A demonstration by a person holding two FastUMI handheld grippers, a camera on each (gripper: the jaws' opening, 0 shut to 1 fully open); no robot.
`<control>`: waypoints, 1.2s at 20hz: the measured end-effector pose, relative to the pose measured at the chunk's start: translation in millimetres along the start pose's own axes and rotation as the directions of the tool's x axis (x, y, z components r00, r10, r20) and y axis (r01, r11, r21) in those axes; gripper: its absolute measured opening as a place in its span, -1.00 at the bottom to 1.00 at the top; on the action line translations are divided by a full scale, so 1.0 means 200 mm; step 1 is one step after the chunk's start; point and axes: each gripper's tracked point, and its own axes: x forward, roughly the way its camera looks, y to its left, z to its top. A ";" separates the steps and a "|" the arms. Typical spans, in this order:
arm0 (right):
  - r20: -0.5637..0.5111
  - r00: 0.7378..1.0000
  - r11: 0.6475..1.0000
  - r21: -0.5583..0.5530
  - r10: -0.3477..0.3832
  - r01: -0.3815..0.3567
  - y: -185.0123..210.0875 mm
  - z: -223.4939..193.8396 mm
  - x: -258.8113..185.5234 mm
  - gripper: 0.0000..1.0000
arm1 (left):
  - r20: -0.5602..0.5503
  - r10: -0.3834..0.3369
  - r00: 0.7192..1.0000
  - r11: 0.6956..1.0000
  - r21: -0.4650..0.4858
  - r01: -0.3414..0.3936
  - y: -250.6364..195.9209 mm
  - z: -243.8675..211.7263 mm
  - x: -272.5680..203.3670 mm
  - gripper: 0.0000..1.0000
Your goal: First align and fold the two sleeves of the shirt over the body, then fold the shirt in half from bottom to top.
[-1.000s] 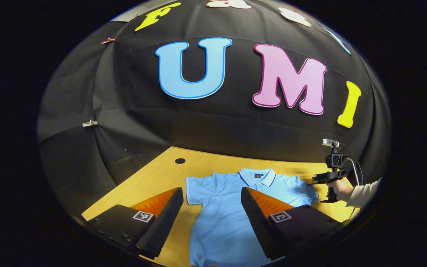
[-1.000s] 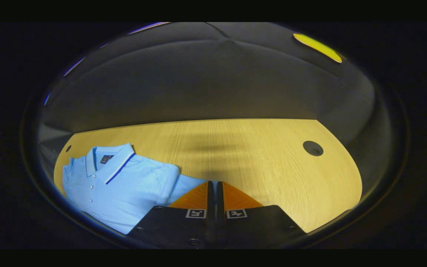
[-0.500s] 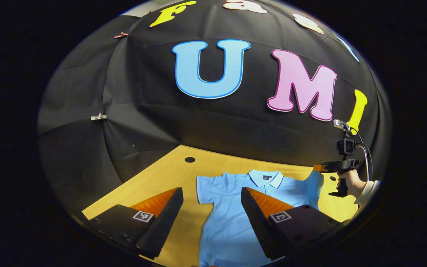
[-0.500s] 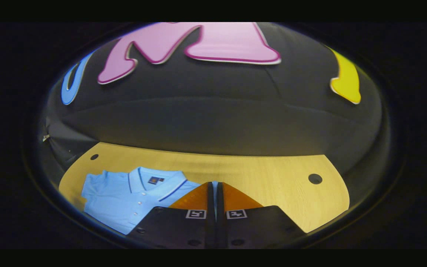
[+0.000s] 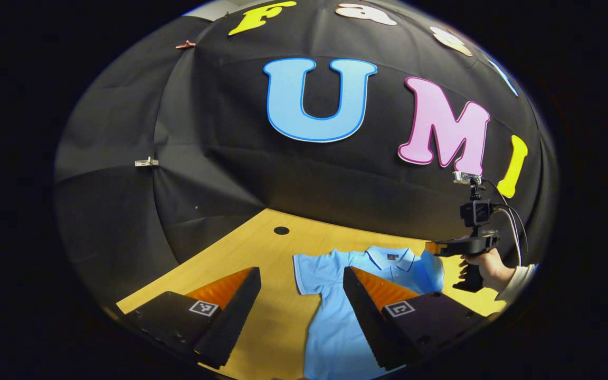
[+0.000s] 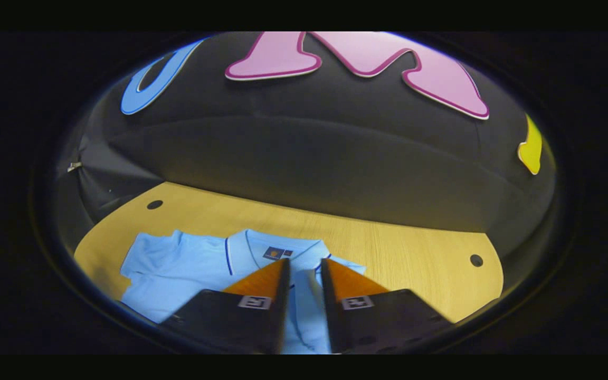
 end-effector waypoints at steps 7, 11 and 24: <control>0.052 0.998 0.998 0.057 -0.042 0.039 -0.20 -0.13 -0.24 0.95 | -0.095 -0.115 0.989 0.993 -0.007 0.115 -0.09 -0.12 0.52 0.94; 0.080 0.994 0.994 0.075 -0.080 0.074 -0.40 -0.25 -0.45 0.95 | -0.190 -0.090 0.978 0.993 0.060 0.103 -0.07 -0.27 0.91 0.94; 0.146 0.986 0.987 0.151 -0.083 0.061 -0.65 -0.26 -0.73 0.94 | -0.429 0.009 0.903 0.985 0.161 0.066 -0.06 -0.64 1.37 0.93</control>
